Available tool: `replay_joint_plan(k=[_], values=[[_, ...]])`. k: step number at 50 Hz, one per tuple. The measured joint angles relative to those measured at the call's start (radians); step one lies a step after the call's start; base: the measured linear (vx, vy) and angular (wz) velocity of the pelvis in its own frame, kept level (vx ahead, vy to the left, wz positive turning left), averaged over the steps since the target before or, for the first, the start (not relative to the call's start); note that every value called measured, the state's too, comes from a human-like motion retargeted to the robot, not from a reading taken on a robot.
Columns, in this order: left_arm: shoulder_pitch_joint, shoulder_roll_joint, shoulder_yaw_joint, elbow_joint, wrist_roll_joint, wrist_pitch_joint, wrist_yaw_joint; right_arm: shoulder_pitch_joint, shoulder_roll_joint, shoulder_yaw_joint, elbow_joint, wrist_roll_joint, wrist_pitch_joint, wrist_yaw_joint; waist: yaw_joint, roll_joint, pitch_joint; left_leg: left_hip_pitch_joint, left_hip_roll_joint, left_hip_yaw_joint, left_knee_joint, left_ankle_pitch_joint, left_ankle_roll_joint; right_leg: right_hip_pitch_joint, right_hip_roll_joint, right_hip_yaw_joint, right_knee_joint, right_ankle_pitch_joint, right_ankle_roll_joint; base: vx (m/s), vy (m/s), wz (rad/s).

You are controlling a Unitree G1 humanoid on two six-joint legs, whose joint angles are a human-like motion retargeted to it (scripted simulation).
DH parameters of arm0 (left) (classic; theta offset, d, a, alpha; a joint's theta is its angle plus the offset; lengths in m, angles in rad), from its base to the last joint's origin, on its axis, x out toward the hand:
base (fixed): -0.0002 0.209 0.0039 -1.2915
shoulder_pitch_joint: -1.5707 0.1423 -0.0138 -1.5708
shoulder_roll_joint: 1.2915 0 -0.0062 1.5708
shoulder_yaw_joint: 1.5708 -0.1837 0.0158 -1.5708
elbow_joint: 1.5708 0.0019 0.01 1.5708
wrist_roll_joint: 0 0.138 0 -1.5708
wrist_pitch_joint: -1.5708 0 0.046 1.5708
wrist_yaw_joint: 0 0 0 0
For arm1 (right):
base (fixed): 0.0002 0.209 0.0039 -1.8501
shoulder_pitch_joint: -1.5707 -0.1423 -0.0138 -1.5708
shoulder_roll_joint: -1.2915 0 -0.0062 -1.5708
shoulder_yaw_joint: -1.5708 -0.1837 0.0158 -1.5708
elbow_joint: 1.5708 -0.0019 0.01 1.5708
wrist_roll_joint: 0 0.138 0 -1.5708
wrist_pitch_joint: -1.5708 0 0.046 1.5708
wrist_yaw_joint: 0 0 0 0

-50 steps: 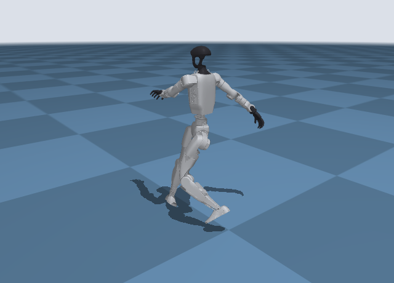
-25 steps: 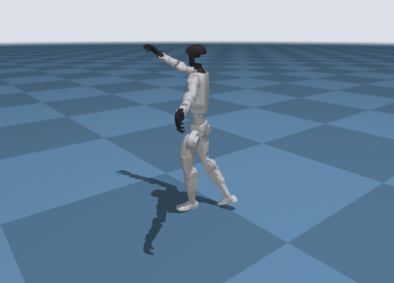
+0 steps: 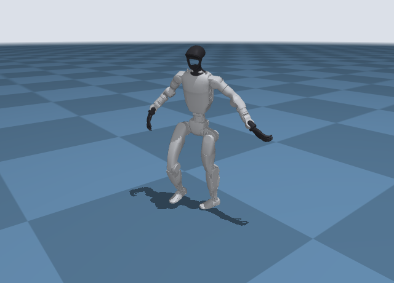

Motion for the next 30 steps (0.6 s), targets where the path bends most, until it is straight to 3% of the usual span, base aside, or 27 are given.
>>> replay_joint_plan(k=[2, 5, 8, 11, 15, 18, 20, 25, 30], values=[[0.077, -0.031, 0.079, 0.069, -0.112, 0.016, 0.027, 0.026, 0.08, 0.011, 0.122, -0.051, -0.005, -0.041, 0.02, -0.018, -0.002, 0.01, -0.016, -0.059, -0.013, 0.02, -0.002, 0.046, 0.008, 0.058, -0.226, 0.043, 0.032, 0.32, -0.19, 1.84], [0.213, -0.069, 0.166, 0.151, -0.347, -0.012, 0.13, 0.072, 0.16, 0.021, 0.196, -0.012, -0.03, -0.16, 0.021, -0.052, 0.011, 0.036, -0.062, -0.141, -0.029, 0.055, -0.007, 0.159, -0.047, 0.123, -0.6, 0.138, 0.074, 0.36, -0.19, 1.82], [0.331, -0.102, 0.138, 0.227, -0.511, -0.056, 0.201, 0.124, 0.2, 0.044, 0.18, 0.094, -0.047, -0.208, 0.008, -0.078, 0.047, 0.086, -0.107, -0.195, -0.031, 0.073, 0.003, 0.269, -0.127, 0.15, -0.825, 0.233, 0.134, 0.4, -0.2, 1.66], [0.403, -0.145, 0.055, 0.277, -0.52, -0.067, 0.184, 0.162, 0.221, 0.072, 0.194, 0.164, -0.037, -0.164, 0.033, -0.087, 0.068, 0.089, -0.159, -0.17, 0.04, 0.073, 0.038, 0.337, -0.194, 0.099, -0.876, 0.304, 0.15, 0.35, -0.2, 1.1], [0.419, -0.217, -0.091, 0.289, -0.429, -0.068, 0.101, 0.149, 0.25, 0.179, 0.326, 0.165, -0.009, -0.13, 0.077, -0.107, 0.075, -0.093, -0.27, 0.077, 0.401, 0.05, 0.107, 0.393, -0.29, 0.025, -0.859, 0.259, 0.156, 0.27, -0.2, 1.3], [0.409, -0.296, -0.145, 0.265, -0.401, -0.094, 0.064, 0.088, 0.284, 0.286, 0.447, 0.103, 0.001, -0.137, 0.083, -0.102, 0.022, -0.34, -0.212, 0.401, 0.715, -0.002, 0.174, 0.369, -0.318, -0.053, -0.818, 0.22, 0.15, 0.25, -0.18, 1.88], [0.416, -0.343, -0.158, 0.24, -0.388, -0.114, 0.064, 0.063, 0.308, 0.323, 0.487, 0.068, 0.006, -0.145, 0.098, -0.115, -0.005, -0.412, -0.162, 0.573, 0.782, -0.051, 0.211, 0.377, -0.338, -0.115, -0.798, 0.205, 0.148, 0.31, -0.17, 1.69], [0.396, -0.43, -0.182, 0.189, -0.329, -0.14, 0.131, -0.072, 0.359, 0.291, 0.572, 0.05, 0.027, -0.273, 0.19, -0.13, -0.051, -0.48, -0.11, 0.745, 0.597, -0.118, 0.162, 0.407, -0.32, -0.266, -0.756, 0.171, 0.125, 0.36, -0.15, 1.33], [0.361, -0.481, -0.25, 0.176, -0.313, -0.137, 0.192, -0.263, 0.309, 0.311, 0.585, -0.056, 0.02, -0.34, 0.325, -0.08, 0.02, -0.453, -0.051, 0.819, 0.283, -0.053, 0.106, 0.471, -0.274, -0.401, -0.627, 0.072, 0.055, 0.31, -0.11, 0.97]])
